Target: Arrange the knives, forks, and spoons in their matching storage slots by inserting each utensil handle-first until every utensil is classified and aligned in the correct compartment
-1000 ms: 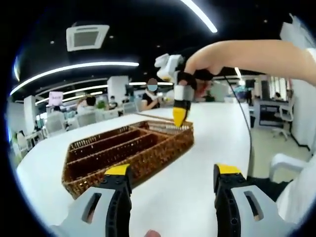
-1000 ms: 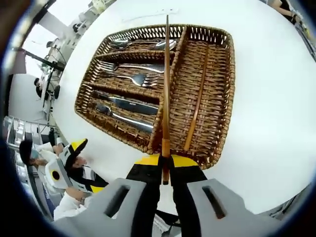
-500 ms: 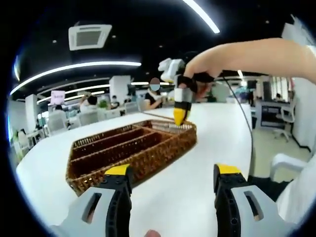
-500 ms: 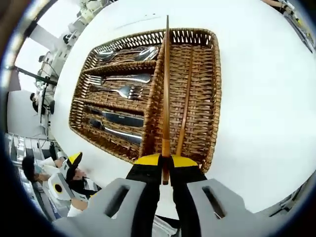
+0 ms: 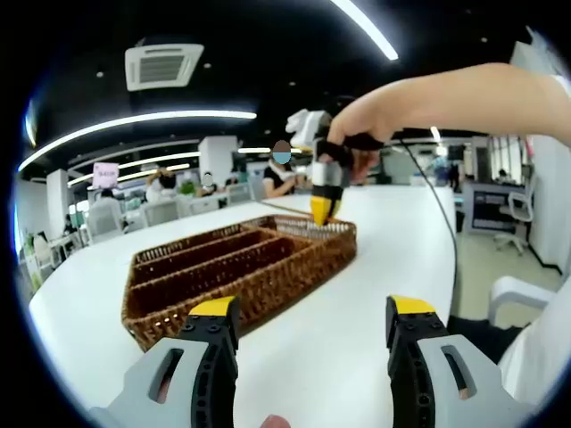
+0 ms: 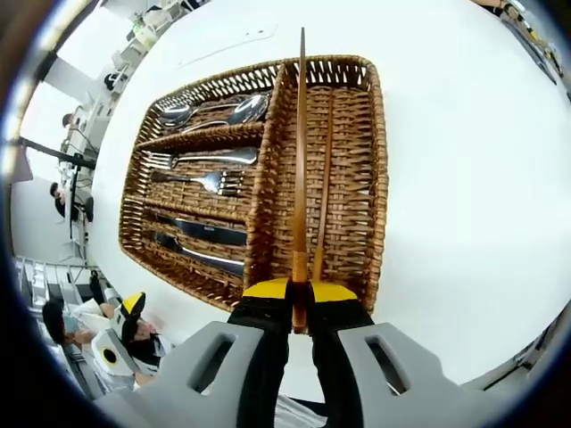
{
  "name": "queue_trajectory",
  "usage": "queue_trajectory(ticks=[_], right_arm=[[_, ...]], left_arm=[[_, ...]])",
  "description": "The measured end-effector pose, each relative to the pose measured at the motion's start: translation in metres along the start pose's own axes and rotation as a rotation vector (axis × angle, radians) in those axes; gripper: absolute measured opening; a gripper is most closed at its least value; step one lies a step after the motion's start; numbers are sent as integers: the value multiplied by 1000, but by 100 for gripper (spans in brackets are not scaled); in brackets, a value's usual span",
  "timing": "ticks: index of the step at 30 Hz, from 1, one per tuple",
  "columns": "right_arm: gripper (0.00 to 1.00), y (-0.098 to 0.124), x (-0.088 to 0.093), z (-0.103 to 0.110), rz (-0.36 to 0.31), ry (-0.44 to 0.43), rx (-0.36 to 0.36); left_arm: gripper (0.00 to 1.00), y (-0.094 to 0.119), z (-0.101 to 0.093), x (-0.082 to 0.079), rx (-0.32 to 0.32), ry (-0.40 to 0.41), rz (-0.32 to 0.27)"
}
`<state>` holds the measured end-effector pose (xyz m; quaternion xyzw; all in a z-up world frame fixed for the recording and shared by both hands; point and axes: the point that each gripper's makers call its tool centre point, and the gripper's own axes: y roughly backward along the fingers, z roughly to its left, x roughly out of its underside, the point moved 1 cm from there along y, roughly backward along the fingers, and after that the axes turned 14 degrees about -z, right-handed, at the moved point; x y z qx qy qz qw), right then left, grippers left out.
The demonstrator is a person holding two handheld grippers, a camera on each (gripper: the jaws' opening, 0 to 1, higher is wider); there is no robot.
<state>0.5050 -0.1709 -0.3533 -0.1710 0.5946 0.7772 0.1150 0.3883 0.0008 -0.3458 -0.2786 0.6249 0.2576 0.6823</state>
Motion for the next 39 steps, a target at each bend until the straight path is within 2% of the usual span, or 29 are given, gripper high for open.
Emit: queue_trajectory(ticks=[6,10,18,28,30,32,34,39], right_arm=[[6,-12,5,1,16,-14,-4],[6,-19,8,-6,23,-27,11],[6,-27,11,-14,27,-57,21],[6,-35,17,-14,57,-52,22],[6,-35,8,-15,11,-75,25],[6,-34,14,-13,41,-68,12],[6,-34,10,-14,17,-70,13],[6,-32,12,-16,20,-73,16]], left_arm=[[67,0,0,1,3,0,3],[67,1,0,2,0,3,1],[67,3,2,3,-2,7,4],[66,3,3,5,-5,14,2],[66,4,3,6,-4,12,6],[66,4,3,7,-4,13,7],[66,4,3,7,-6,13,7],[66,5,0,8,-2,11,9]])
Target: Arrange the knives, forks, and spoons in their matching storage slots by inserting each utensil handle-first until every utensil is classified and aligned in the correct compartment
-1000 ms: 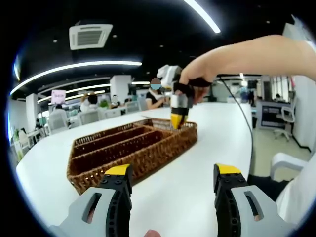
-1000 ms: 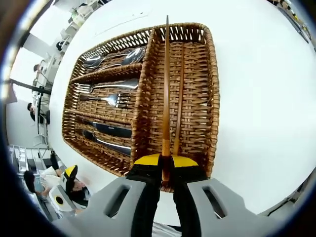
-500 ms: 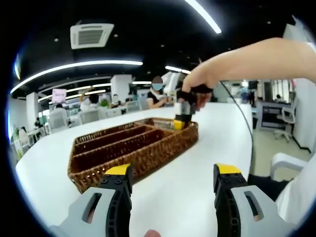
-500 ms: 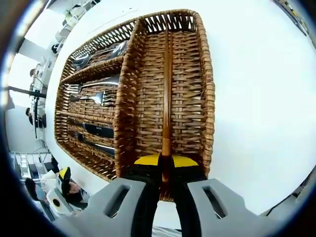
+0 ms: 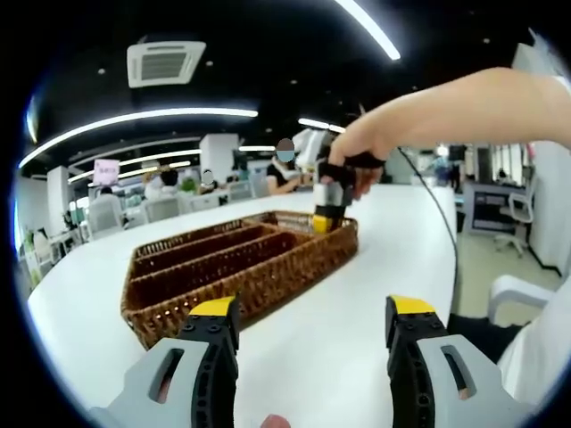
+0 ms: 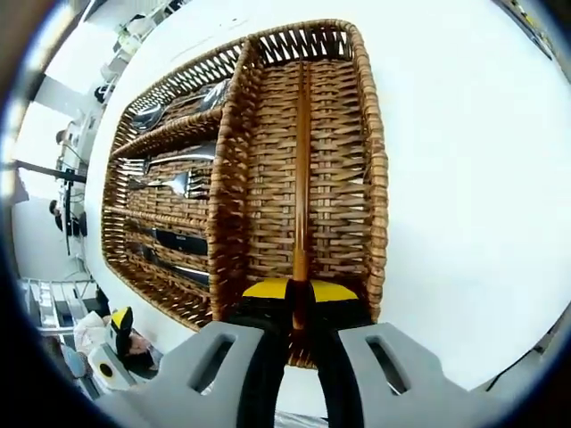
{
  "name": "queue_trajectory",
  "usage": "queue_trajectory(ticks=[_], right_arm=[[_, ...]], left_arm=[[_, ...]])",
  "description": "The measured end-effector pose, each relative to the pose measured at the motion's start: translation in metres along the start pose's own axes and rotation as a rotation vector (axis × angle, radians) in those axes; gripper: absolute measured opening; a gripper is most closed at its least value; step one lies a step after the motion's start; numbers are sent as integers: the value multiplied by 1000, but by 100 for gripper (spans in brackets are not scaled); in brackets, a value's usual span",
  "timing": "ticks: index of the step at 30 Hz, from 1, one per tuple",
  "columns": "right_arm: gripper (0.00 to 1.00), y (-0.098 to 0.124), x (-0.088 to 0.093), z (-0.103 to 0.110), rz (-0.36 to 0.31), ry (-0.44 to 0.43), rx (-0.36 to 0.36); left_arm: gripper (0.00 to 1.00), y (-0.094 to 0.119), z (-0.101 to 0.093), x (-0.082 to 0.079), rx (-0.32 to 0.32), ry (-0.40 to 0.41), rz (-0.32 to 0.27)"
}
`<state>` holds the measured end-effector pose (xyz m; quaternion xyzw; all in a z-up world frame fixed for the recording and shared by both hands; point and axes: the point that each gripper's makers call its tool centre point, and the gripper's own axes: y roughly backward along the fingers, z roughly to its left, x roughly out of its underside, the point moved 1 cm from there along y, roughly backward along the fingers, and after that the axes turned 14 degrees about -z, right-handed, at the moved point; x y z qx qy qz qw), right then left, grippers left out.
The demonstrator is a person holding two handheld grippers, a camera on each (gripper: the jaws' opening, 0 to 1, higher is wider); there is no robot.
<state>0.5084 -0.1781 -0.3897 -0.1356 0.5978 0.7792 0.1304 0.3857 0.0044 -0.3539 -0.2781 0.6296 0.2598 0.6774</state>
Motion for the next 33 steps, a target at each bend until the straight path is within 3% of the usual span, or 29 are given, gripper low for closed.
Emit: queue_trajectory(ticks=[10,33], right_arm=[[6,2,2,-4,-15,-28,13],[7,-4,14,-2,45,-13,22]], left_arm=[[66,2,-2,0,2,1,-2],[66,1,0,-5,7,-4,-1]])
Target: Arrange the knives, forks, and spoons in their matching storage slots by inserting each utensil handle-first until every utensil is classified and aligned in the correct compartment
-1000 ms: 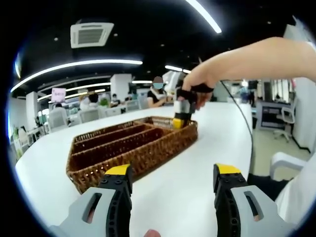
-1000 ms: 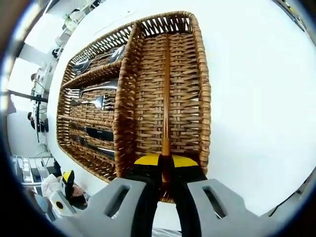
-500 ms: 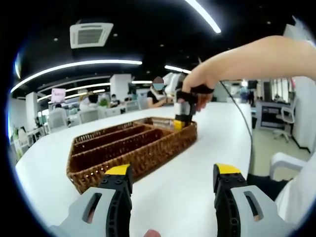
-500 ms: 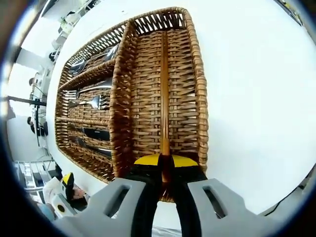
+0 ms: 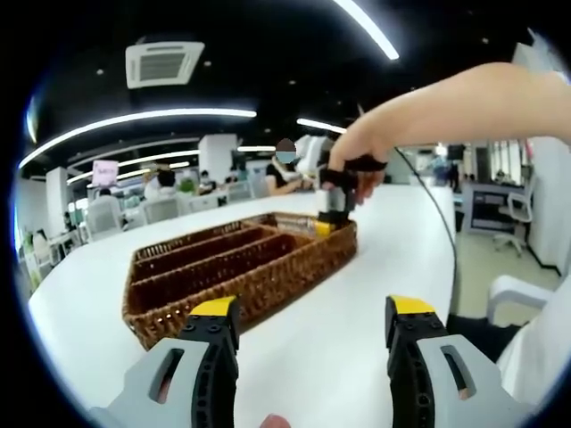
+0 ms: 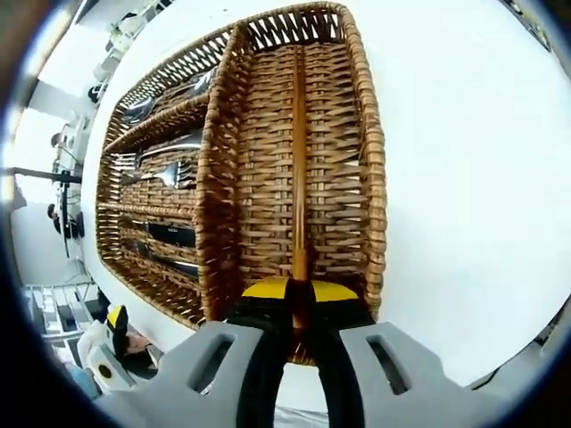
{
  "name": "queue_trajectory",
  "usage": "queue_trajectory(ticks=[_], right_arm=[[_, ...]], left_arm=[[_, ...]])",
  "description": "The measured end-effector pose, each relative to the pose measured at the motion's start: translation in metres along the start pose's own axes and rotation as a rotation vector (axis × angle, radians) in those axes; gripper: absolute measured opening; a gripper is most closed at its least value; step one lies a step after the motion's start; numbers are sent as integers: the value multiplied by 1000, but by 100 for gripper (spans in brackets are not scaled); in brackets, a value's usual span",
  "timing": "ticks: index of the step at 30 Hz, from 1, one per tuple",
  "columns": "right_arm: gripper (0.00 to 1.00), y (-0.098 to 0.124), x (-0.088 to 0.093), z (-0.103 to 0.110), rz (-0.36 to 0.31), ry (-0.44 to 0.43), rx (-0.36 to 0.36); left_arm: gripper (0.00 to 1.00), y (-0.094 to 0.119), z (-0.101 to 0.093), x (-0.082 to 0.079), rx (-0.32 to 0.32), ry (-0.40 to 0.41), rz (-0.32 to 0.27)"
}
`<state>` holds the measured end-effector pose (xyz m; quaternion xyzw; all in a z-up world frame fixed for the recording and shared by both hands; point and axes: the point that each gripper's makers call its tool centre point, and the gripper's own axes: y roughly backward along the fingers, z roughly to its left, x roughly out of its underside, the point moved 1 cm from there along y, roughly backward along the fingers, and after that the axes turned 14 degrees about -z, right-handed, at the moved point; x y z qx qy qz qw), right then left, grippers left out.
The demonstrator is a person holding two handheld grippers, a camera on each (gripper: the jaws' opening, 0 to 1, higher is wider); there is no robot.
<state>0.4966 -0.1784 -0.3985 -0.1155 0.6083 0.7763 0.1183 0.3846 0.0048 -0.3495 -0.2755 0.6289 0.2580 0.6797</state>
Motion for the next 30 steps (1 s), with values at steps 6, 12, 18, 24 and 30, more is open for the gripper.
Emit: queue_trajectory(ticks=[6,12,18,24,30], right_arm=[[7,-2,-1,0,2,3,-5],[7,1,1,1,11,38,-5],[8,2,0,0,7,42,-4],[9,4,-1,2,8,70,-2],[10,6,-2,1,4,83,1]], left_arm=[[66,-1,-1,2,4,1,4],[66,-1,-1,2,3,4,3],[66,-1,-1,4,3,3,5],[66,-2,-2,4,5,2,6],[66,-1,-1,4,3,1,5]])
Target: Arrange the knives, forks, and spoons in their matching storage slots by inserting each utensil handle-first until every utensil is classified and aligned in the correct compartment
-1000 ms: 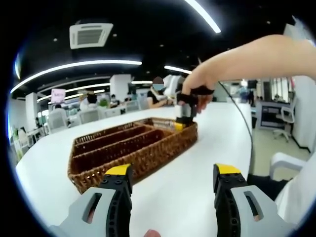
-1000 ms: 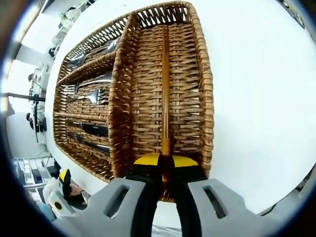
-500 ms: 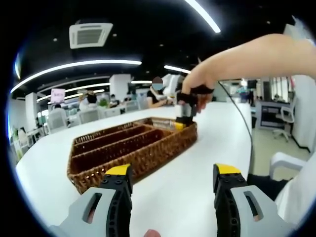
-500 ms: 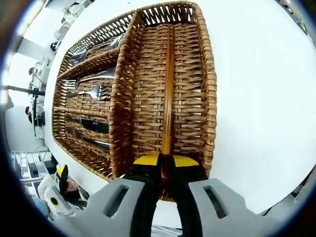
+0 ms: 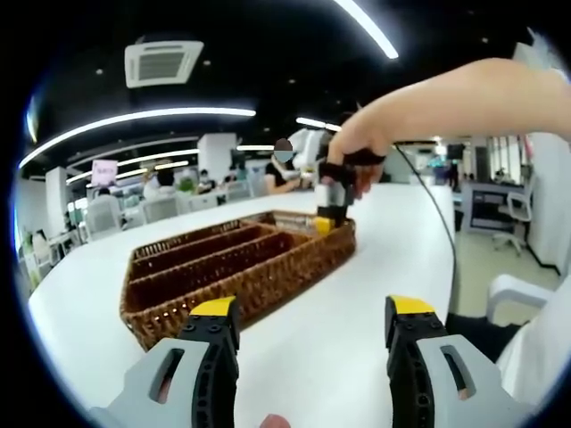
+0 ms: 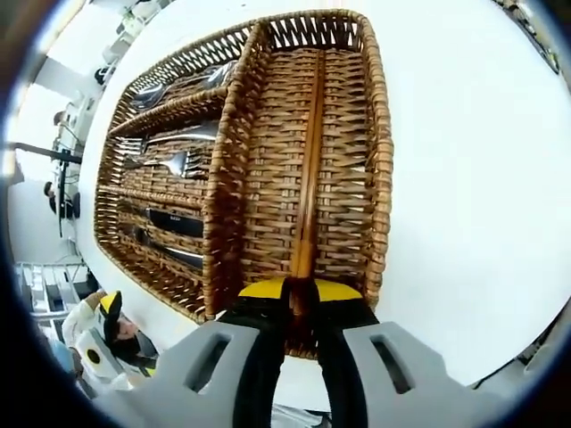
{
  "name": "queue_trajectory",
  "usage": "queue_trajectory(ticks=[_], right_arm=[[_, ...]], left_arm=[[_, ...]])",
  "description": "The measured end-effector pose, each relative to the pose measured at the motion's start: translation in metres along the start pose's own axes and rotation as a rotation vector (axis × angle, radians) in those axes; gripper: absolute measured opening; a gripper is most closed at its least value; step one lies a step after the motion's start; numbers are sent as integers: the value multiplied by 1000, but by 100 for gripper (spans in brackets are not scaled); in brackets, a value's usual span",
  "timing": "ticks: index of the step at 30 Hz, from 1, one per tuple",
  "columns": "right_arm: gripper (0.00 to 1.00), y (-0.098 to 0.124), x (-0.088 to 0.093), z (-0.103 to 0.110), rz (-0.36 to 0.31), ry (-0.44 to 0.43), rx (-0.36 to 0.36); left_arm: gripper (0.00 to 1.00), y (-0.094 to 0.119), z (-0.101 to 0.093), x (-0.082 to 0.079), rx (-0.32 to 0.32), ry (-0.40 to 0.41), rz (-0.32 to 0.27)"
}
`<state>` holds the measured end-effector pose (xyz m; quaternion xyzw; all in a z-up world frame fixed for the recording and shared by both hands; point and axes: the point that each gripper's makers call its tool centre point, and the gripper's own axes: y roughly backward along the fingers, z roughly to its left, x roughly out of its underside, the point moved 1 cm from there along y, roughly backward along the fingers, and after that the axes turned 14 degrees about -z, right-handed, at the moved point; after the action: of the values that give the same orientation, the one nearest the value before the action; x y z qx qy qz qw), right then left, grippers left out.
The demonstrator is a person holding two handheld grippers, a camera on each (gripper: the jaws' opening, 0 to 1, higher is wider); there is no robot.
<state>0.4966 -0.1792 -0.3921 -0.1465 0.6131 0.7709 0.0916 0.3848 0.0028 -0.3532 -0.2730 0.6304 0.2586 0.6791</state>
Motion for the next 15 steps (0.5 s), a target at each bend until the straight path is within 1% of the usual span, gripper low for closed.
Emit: queue_trajectory(ticks=[10,15], right_arm=[[12,0,-4,3,-11,23,6],[13,3,-15,6,-48,46,9]], left_arm=[[66,1,-2,4,3,2,4],[66,1,-1,2,1,2,2]])
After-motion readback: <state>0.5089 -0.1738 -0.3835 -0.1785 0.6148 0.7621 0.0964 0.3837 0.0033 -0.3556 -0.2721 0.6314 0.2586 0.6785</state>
